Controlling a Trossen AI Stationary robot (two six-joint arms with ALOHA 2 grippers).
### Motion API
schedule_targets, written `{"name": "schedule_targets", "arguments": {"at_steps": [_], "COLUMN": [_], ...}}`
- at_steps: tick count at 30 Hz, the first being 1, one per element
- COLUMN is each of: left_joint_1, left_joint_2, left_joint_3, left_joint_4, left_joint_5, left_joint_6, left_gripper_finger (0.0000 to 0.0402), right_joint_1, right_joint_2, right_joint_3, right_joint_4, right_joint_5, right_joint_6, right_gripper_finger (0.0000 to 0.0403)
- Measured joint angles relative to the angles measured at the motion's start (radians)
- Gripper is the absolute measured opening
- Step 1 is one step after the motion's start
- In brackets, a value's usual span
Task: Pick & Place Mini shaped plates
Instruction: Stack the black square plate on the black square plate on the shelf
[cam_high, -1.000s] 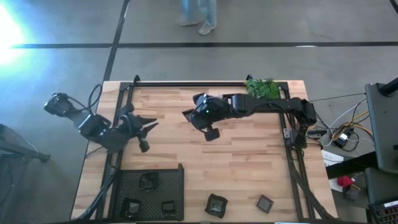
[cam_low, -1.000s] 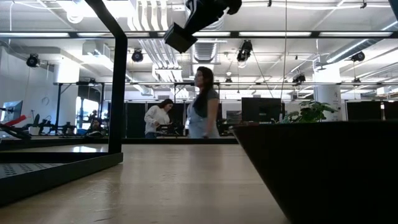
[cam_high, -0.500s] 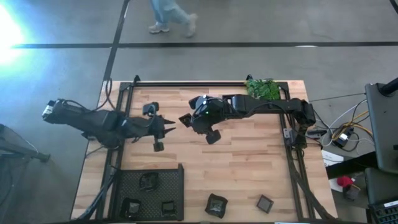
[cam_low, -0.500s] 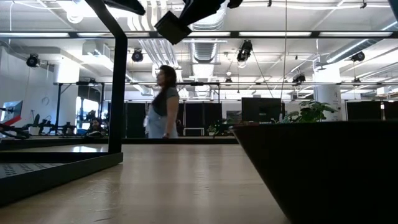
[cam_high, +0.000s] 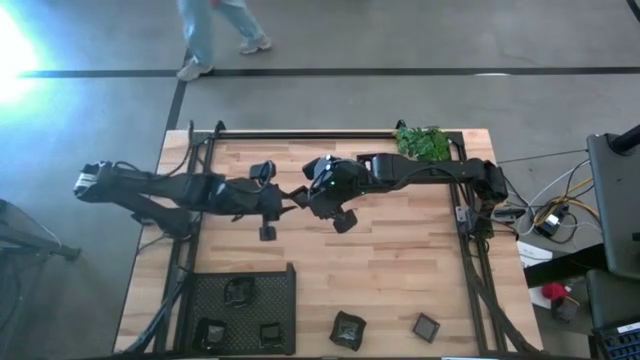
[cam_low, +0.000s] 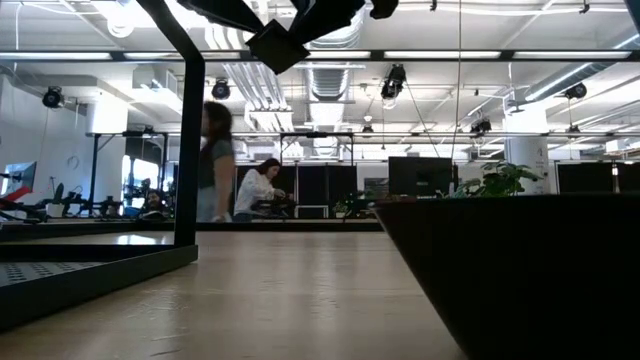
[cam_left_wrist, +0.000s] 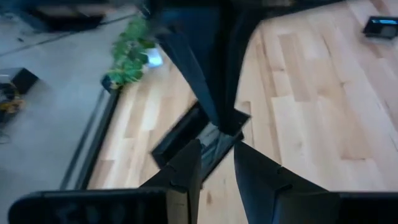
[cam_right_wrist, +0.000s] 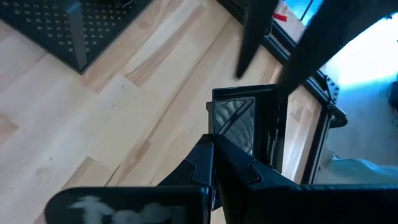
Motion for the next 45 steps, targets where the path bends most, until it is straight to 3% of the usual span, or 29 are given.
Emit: {"name": "schedule_targets", "arguments": {"at_steps": [15,23,45], "left_joint_1": [0.021,0.020,0.021], "left_joint_2": [0.059,0.056,0.054], "left_joint_3": [0.002,0.002,0.002], "left_joint_4": [0.001,-0.002,-0.009], "left_joint_5": [0.044,0.052,0.093], "left_joint_6": [-0.023,0.015,-0.001], "left_gripper_finger": [0.0086,0.0008,0.0000], "right_joint_1": [0.000,-0.001,0.013], "right_joint_2": [0.000,0.000,0.000], "right_joint_3": [0.000,0.000,0.002], "right_joint_4": [-0.011,-0.012,-0.003], "right_joint_5": [0.000,0.004,0.015], "right_joint_6": [-0.018,-0.036,-0.074], "right_gripper_finger": [0.0008,0.0008,0.0021]}}
